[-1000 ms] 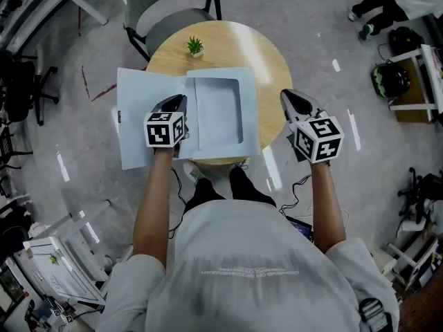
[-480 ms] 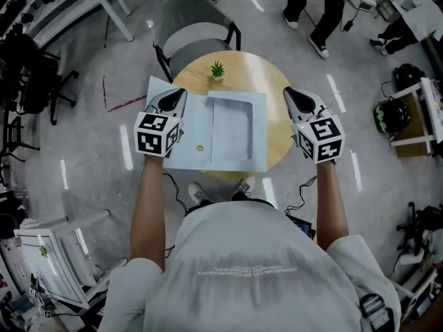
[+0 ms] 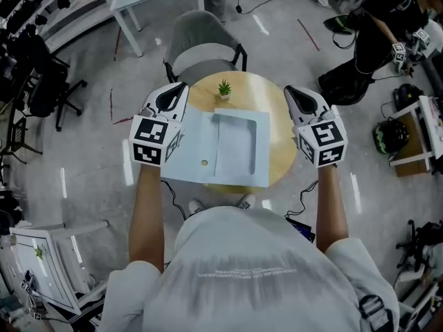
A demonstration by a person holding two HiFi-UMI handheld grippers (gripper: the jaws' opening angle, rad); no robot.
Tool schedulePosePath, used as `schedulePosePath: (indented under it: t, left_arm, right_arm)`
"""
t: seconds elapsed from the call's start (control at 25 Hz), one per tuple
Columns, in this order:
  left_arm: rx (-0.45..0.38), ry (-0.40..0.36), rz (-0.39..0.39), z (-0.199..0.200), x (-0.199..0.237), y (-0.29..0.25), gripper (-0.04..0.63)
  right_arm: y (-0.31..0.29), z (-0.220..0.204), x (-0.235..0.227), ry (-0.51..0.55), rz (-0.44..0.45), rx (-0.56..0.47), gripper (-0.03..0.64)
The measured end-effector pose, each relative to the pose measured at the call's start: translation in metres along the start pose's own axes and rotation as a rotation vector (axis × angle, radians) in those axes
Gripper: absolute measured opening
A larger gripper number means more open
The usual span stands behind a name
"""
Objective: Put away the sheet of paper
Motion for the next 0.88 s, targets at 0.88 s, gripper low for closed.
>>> schedulePosePath:
  t: [0.88]
  left_arm:
    - [-0.134, -0.131, -0.042, 0.084, -0.008, 0.006, 0.018]
  right_arm:
    - [-0.005, 0.061, 0.006, 0.072, 0.008, -0.091, 0.028]
Point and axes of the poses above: the fingertips, and each gripper's own axes: y backward along the fingers, x to its left, z out of its top, the point moved 3 cm from there along y, backward along the fingers, and after that the axes turned 11 degrees about -x, right-handed, at the moved point
